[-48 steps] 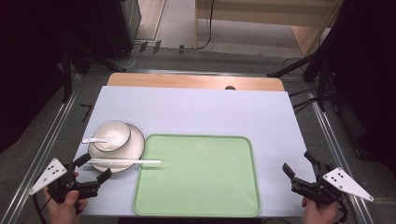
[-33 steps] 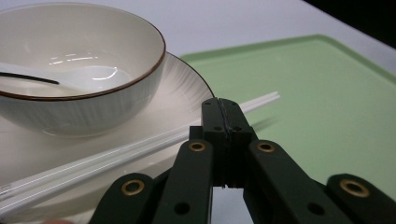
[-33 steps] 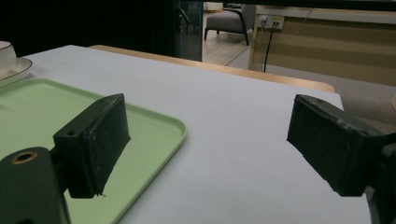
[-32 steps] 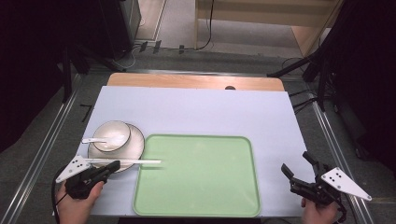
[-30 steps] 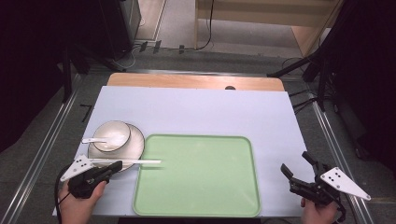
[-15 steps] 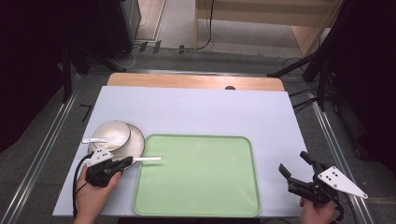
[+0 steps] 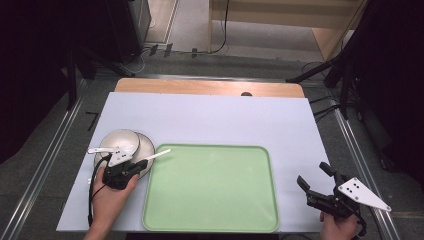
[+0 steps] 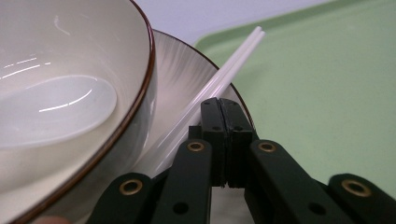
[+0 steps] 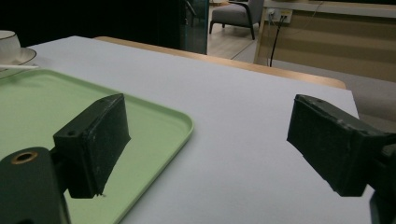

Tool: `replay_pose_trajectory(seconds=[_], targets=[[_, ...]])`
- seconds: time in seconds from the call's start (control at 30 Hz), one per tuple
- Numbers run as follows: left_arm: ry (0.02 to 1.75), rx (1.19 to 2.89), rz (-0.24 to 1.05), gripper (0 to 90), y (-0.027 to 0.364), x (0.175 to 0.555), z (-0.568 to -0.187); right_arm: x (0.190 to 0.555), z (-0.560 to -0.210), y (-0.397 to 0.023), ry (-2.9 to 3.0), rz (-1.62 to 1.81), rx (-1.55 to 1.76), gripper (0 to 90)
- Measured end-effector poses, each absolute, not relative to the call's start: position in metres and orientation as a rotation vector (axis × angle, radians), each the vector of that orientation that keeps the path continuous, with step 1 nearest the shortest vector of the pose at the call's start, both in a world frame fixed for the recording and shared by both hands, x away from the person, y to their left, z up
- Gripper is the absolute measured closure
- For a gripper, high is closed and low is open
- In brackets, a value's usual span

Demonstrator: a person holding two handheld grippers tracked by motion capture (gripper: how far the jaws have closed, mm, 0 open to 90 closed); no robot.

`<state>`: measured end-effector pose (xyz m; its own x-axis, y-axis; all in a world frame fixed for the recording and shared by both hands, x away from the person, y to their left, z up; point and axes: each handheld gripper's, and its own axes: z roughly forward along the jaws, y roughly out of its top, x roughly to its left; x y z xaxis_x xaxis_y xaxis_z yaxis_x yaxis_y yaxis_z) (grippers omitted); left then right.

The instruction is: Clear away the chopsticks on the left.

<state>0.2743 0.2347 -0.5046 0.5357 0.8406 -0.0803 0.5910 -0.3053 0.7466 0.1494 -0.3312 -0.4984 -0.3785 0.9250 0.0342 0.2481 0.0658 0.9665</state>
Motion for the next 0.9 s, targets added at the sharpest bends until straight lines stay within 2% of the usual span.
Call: replay_pose_trajectory(seconds=[0.2,0.33,0.43,0.6,0.9], targets=[[1.201,2.039,0.453,89.4,0.227,0.282,-0.506,0.150,-0.499,-0.332,1.707,1.347,1.182,12.9],[1.182,2.036,0.447,85.4,0.227,0.280,-0.505,0.150,-0.499,-0.331,1.714,1.346,1.179,12.9],[1.141,2.019,0.418,78.9,0.235,0.273,-0.499,0.150,-0.499,-0.331,1.716,1.347,1.175,12.9],[1.065,2.009,0.376,73.5,0.261,0.251,-0.486,0.149,-0.499,-0.331,1.719,1.353,1.166,13.0],[1.068,2.068,0.465,72.3,0.287,0.237,-0.482,0.151,-0.498,-0.329,1.722,1.353,1.161,13.0]])
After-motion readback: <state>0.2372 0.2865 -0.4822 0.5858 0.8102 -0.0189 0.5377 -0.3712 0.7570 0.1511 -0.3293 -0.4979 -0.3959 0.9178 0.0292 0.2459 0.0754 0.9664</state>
